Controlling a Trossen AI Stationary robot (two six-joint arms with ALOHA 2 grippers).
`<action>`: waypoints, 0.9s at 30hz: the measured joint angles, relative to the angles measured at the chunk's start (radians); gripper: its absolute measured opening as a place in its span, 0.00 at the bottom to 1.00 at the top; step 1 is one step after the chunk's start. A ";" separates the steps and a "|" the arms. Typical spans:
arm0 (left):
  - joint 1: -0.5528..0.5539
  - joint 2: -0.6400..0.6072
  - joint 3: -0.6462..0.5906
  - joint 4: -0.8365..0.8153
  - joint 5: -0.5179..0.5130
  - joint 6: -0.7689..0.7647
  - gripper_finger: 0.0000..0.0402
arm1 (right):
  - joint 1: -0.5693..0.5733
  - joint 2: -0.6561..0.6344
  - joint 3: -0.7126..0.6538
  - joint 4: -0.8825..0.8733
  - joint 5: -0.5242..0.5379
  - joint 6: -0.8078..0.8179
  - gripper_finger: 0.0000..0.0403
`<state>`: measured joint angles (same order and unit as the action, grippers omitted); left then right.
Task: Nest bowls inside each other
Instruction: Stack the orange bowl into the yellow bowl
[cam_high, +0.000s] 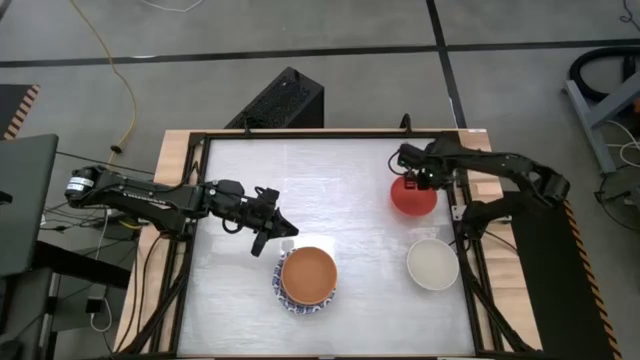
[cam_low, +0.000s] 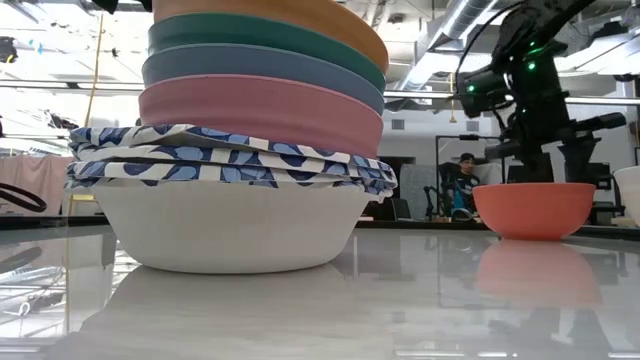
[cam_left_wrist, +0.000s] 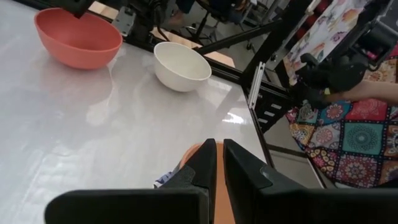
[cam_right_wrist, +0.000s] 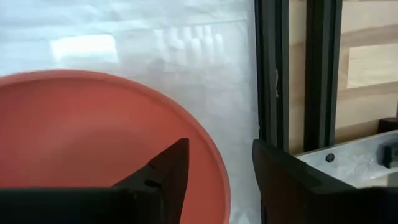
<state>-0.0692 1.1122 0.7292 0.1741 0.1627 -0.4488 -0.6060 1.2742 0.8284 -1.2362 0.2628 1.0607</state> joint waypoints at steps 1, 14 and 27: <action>0.000 0.000 0.000 0.000 0.000 0.000 0.04 | 0.000 0.016 0.000 0.000 0.000 -0.001 0.48; 0.000 0.000 0.000 -0.011 0.018 -0.001 0.04 | -0.012 0.170 0.005 0.040 -0.120 -0.124 0.19; -0.021 -0.042 0.002 -0.015 0.128 0.063 0.01 | 0.006 0.000 0.064 0.075 -0.163 -0.157 0.03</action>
<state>-0.0906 1.0698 0.7311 0.1595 0.2904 -0.3855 -0.6004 1.2742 0.8924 -1.1613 0.0998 0.9035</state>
